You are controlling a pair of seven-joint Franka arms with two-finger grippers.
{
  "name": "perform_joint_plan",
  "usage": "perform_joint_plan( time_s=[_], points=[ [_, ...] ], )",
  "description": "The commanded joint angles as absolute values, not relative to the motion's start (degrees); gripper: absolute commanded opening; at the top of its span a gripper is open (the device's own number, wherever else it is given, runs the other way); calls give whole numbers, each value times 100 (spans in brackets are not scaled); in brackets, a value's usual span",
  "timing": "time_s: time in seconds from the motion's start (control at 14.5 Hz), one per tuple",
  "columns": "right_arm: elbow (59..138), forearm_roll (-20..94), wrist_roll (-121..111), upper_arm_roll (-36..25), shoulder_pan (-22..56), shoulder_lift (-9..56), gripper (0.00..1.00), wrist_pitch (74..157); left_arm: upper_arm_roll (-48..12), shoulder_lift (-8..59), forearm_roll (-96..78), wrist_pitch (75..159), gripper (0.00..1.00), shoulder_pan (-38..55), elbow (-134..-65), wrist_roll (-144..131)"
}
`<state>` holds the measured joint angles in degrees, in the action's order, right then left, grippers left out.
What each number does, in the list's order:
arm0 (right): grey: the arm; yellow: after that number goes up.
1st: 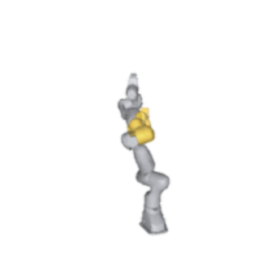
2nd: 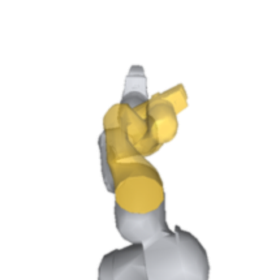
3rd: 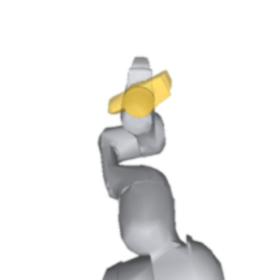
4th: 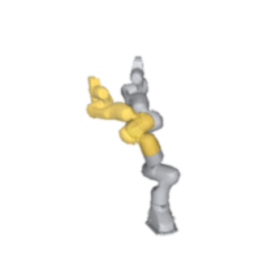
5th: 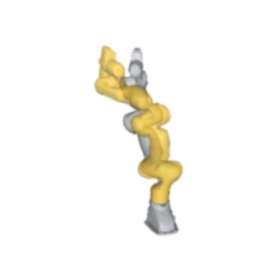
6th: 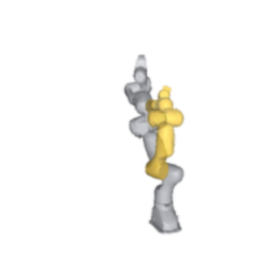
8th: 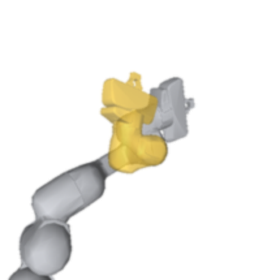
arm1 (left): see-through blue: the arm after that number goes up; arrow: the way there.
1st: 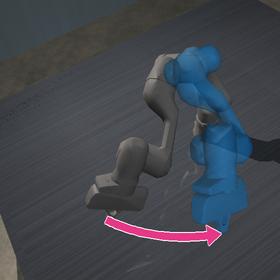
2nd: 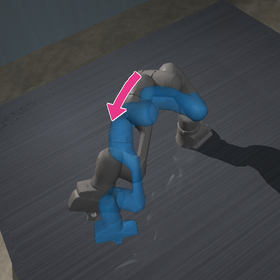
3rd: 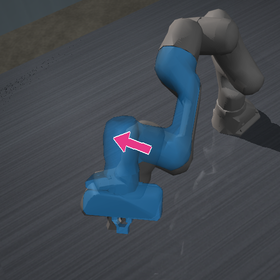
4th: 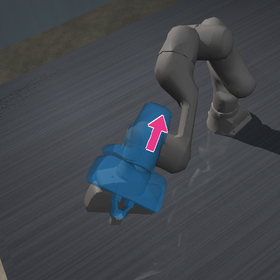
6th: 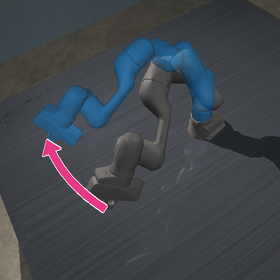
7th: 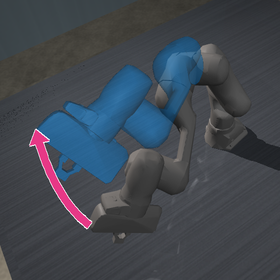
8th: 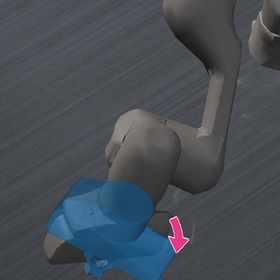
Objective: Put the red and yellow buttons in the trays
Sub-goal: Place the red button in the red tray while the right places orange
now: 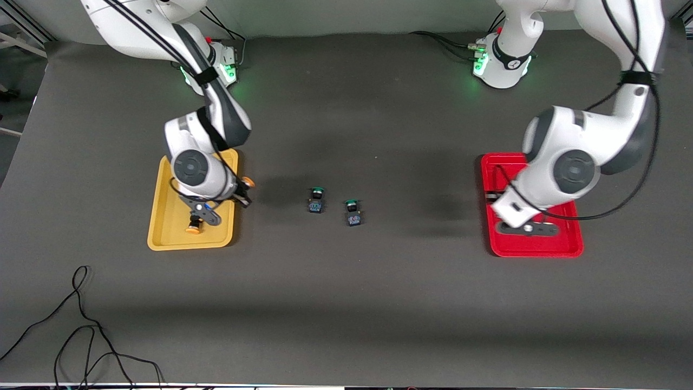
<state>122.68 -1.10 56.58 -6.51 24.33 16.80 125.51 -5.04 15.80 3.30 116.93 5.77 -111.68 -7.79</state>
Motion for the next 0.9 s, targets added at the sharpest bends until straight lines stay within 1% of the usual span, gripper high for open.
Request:
perform_joint_plan(
  time_s=[0.0, 0.07, 0.14, 0.21, 0.28, 0.34, 0.48, 0.62, 0.69, 0.76, 0.83],
  points=[
    [12691, -229, 4433, -1194, 2408, 1397, 0, 12771, 42, 1195, 220, 12442, 0, 633, -12074, -11],
    [12691, -229, 4221, -1291, 2382, 1424, 0, 12771, 183, 1204, 220, 12741, 0, 633, -12268, 87],
    [12683, -229, 4140, -1335, 2373, 1459, 10, 12805, 254, 1213, 220, 13066, 0, 633, -12487, 140],
    [12683, -211, 4140, -1336, 2373, 1494, 83, 12867, 272, 1222, 228, 13409, 0, 624, -12733, 193],
    [12665, -194, 4148, -1336, 2373, 1494, 100, 12876, 333, 1222, 229, 13708, 0, 624, -12996, 228],
    [12613, -167, 4148, -1336, 2382, 1442, 100, 12859, 421, 1213, 229, 13885, 0, 624, -13164, 463],
    [12455, -149, 4140, -1371, 2382, 1214, 100, 12771, 701, 1265, 229, 13948, 0, 624, -13184, 1052],
    [12166, -141, 4113, -1380, 2373, 959, 100, 12640, 826, 1292, 229, 13966, 0, 624, -13184, 1248],
    [11929, -54, 4044, -1371, 2330, 854, 100, 12456, 844, 1318, 229, 13966, 14, 624, -13184, 1248],
    [11657, 139, 3852, -1319, 2251, 748, 100, 12271, 844, 1353, 220, 13966, 80, 624, -13166, 1248],
    [11393, 376, 3536, -1292, 2119, 651, 100, 12026, 844, 1354, 220, 13905, 99, 633, -13114, 1239]
  ],
)
